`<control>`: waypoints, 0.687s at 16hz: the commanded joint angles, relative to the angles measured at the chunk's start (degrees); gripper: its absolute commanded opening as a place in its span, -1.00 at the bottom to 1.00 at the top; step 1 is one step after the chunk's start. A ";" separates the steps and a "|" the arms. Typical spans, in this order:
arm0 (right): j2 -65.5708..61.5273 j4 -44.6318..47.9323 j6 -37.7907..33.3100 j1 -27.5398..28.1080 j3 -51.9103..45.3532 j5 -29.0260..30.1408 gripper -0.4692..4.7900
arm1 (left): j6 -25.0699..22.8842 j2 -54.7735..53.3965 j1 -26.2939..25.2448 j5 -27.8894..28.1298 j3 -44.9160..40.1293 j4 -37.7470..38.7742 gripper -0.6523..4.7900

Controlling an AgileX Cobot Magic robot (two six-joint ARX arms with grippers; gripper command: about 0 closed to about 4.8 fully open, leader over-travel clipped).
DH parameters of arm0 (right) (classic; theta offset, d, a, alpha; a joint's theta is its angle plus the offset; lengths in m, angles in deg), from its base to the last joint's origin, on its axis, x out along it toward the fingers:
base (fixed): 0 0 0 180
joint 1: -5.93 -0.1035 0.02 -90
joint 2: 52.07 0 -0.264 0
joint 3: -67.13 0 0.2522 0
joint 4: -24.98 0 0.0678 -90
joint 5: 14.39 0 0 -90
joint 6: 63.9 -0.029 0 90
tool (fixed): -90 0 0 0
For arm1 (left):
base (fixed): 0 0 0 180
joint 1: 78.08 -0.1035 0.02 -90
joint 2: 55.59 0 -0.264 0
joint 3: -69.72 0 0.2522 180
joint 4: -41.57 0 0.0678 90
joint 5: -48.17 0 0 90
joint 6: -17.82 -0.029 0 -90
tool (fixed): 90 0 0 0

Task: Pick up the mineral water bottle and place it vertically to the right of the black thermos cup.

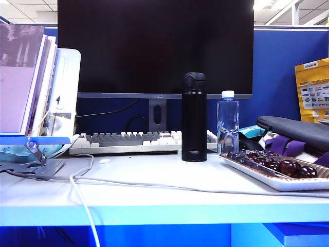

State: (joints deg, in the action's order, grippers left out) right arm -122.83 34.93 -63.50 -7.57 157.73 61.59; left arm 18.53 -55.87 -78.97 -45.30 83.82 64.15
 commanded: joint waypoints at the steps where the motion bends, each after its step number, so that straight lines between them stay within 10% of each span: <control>1: 15.39 -15.15 1.18 -0.04 0.09 0.04 -0.82 | -0.24 0.17 -0.02 -0.26 -0.02 0.55 -0.77; 11: 49.88 -61.29 1.11 -0.04 -0.13 -0.28 -0.82 | -0.24 0.17 -0.02 -0.26 -0.02 0.55 -0.77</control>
State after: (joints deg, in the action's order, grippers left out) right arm -73.59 -19.26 -62.49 -7.57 157.78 61.65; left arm 18.53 -55.87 -78.97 -45.30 83.82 64.17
